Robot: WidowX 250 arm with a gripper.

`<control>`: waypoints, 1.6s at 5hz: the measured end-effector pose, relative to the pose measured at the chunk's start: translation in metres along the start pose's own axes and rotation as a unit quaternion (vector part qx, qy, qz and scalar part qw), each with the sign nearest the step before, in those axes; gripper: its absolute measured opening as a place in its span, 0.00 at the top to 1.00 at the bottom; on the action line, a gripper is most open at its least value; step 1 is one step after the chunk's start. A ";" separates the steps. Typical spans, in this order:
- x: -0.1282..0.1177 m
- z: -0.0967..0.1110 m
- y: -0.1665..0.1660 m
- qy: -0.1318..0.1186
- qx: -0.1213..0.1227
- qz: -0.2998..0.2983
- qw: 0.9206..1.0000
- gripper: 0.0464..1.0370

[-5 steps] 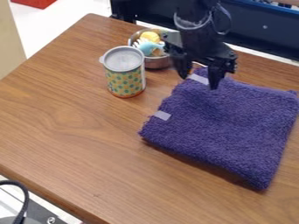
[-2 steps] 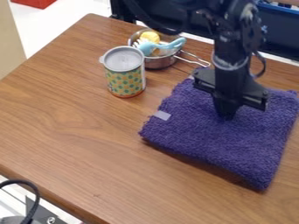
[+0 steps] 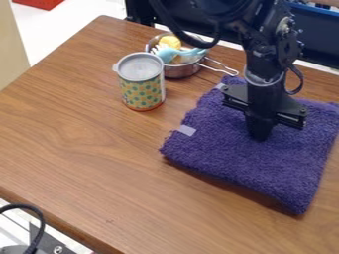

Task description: Move the violet cloth to the bottom center of the table

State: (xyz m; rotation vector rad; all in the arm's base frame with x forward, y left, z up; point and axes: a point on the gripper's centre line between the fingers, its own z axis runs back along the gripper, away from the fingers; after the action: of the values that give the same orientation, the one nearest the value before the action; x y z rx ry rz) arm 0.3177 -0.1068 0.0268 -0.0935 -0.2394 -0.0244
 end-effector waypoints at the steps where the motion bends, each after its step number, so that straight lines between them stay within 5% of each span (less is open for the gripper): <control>1: -0.011 -0.002 0.001 -0.001 -0.011 -0.005 1.000 0.99; 4: -0.066 0.010 0.009 -0.014 -0.020 -0.019 1.000 0.99; 7: -0.093 0.013 0.028 -0.061 0.001 0.014 0.998 0.99; 8: -0.096 0.016 0.045 -0.055 -0.002 0.010 0.998 0.99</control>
State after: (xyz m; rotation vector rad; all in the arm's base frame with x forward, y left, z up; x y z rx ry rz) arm 0.2220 -0.0593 0.0150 -0.1017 -0.3478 -0.0005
